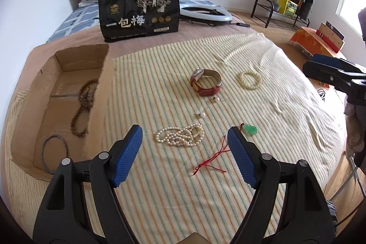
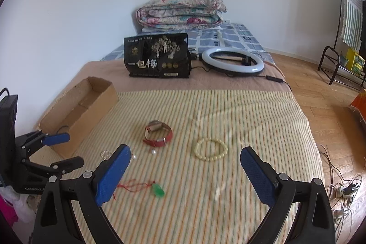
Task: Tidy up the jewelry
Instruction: 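Move left tool to pearl necklace while right tool approaches green jade pendant, then grasp the pearl necklace with left tool while right tool grasps the jade pendant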
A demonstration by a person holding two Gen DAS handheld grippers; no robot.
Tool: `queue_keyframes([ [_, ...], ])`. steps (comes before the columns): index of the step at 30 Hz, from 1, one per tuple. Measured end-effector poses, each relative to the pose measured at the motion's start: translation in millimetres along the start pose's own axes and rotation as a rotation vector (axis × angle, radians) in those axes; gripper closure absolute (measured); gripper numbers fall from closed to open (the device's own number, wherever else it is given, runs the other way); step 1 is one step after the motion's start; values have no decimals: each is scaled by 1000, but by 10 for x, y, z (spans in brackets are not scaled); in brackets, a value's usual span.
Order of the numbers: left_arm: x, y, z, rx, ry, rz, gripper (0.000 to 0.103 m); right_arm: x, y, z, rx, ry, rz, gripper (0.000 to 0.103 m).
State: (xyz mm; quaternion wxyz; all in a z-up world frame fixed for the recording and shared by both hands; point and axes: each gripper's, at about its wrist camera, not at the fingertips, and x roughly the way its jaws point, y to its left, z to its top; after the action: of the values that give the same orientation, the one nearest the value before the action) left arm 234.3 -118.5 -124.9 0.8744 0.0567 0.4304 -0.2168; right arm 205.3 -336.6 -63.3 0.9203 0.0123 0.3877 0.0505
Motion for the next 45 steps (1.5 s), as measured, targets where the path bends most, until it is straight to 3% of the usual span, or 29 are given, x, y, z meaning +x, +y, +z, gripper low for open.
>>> queue_keyframes([
  [15, 666, -10, -116, -14, 110, 56, 24, 344, 15, -407, -39, 81, 22, 9],
  [28, 922, 17, -171, -26, 123, 80, 24, 711, 172, -575, -103, 144, 56, 14],
  [35, 938, 34, -176, -32, 103, 89, 32, 885, 314, -657, -162, 188, 73, 26],
  [40, 935, 41, -169, -34, 90, 91, 50, 991, 400, -722, -192, 220, 74, 45],
  [45, 935, 44, -169, -33, 76, 82, 67, 1035, 490, -773, -222, 235, 88, 70],
])
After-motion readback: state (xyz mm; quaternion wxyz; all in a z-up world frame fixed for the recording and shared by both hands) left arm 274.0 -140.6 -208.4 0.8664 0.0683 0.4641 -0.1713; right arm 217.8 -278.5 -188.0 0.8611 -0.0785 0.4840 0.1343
